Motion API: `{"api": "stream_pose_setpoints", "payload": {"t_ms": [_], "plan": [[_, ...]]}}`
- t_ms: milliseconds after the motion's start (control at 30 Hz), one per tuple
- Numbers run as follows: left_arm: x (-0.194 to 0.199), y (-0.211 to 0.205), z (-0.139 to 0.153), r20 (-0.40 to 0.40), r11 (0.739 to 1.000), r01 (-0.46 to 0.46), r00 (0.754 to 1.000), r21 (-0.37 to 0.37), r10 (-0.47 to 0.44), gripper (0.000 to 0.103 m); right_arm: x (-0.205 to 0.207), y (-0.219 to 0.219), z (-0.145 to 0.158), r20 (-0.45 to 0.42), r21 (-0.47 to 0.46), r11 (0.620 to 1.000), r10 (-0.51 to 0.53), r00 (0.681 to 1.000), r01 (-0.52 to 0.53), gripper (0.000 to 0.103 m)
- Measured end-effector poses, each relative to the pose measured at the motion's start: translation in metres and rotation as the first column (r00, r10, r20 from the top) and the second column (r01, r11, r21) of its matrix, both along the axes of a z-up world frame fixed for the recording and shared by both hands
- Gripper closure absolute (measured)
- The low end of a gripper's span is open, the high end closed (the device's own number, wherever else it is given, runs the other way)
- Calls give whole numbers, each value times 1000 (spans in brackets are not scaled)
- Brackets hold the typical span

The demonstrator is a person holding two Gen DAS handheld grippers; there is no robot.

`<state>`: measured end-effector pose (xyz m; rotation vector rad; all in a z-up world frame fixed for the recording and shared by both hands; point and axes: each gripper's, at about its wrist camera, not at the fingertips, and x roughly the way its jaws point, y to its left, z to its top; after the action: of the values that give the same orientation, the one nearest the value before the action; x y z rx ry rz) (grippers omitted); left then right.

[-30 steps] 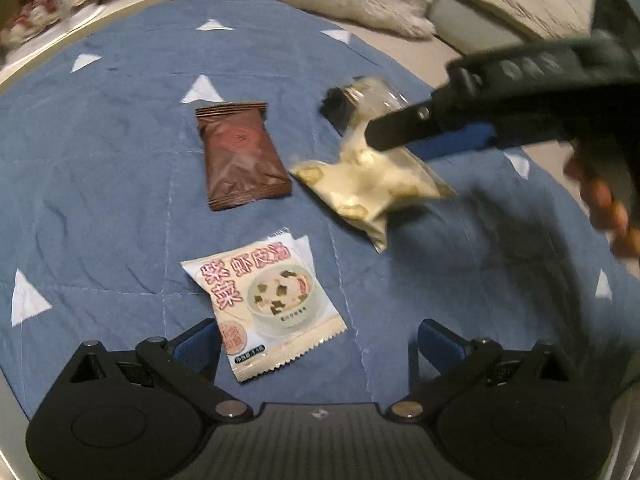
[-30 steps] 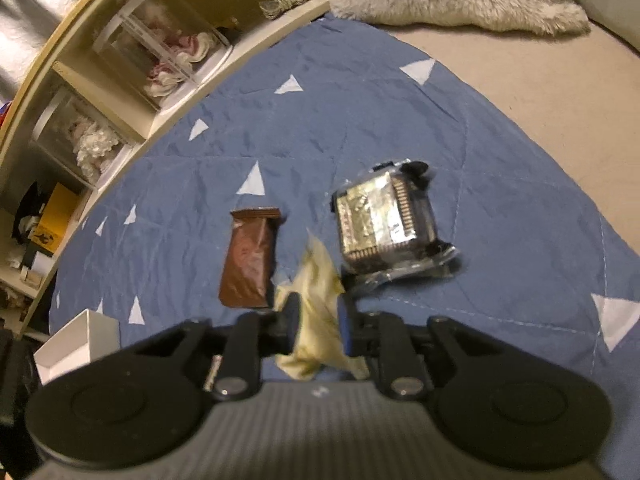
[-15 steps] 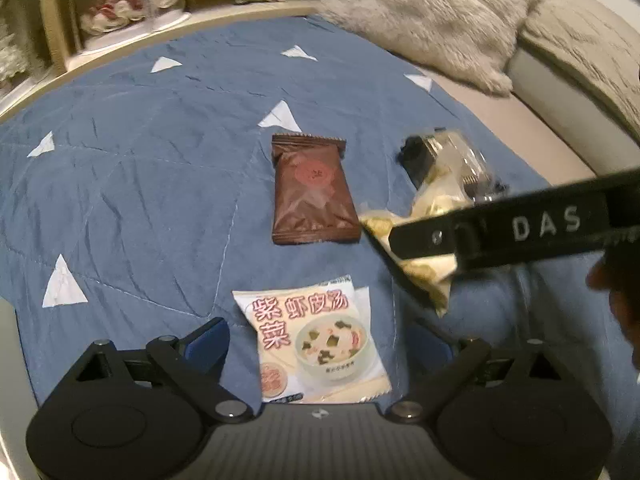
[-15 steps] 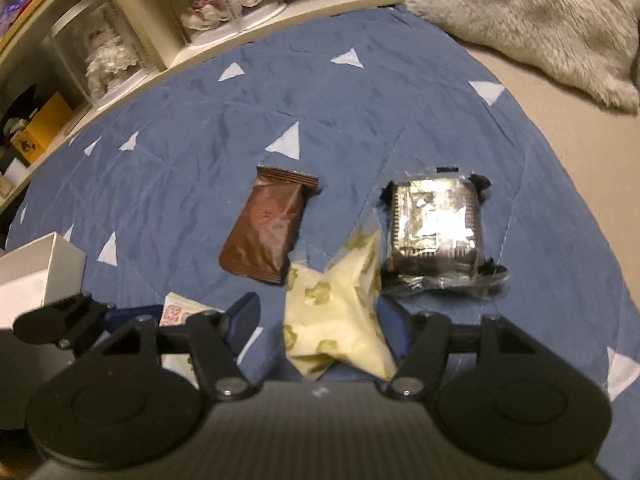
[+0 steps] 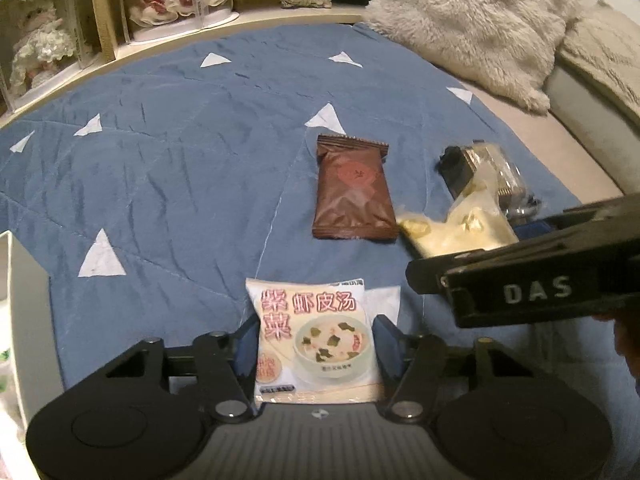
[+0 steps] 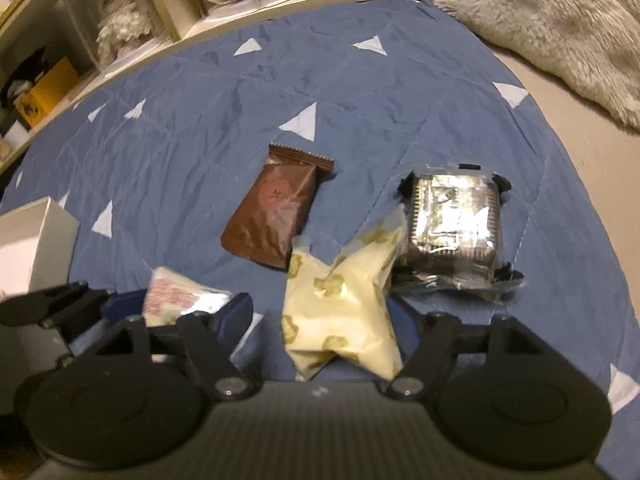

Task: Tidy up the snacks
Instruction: 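Grasp the soup packet with the left tool while the right tool grasps the yellow-wrapped bun, then carry both packets into the white tray and open both tools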

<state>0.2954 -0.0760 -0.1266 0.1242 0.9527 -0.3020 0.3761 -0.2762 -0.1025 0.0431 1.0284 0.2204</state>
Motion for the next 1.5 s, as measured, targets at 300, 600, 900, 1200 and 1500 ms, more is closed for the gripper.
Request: {"api": "stream_pose_setpoints", "payload": {"t_ms": [300, 600, 900, 1200, 1500], "plan": [[-8, 1, 2, 21, 1000, 4, 1000, 13, -4, 49, 0, 7, -15, -14, -82, 997, 12, 1000, -13, 45], [-14, 17, 28, 70, 997, -54, 996, -60, 58, 51, -10, -4, 1, 13, -1, 1000, -3, 1000, 3, 52], [-32, 27, 64, 131, 993, -85, 987, -86, 95, 51, -31, -12, 31, 78, 69, 997, -28, 997, 23, 52], [-57, 46, 93, 164, 987, -129, 976, -99, 144, 51, -62, -11, 58, 150, 115, 993, -25, 988, 7, 52], [-87, 74, 124, 206, 979, -171, 960, -114, 192, 51, -93, 3, 82, 225, 105, 994, 3, 974, -28, 52]]}}
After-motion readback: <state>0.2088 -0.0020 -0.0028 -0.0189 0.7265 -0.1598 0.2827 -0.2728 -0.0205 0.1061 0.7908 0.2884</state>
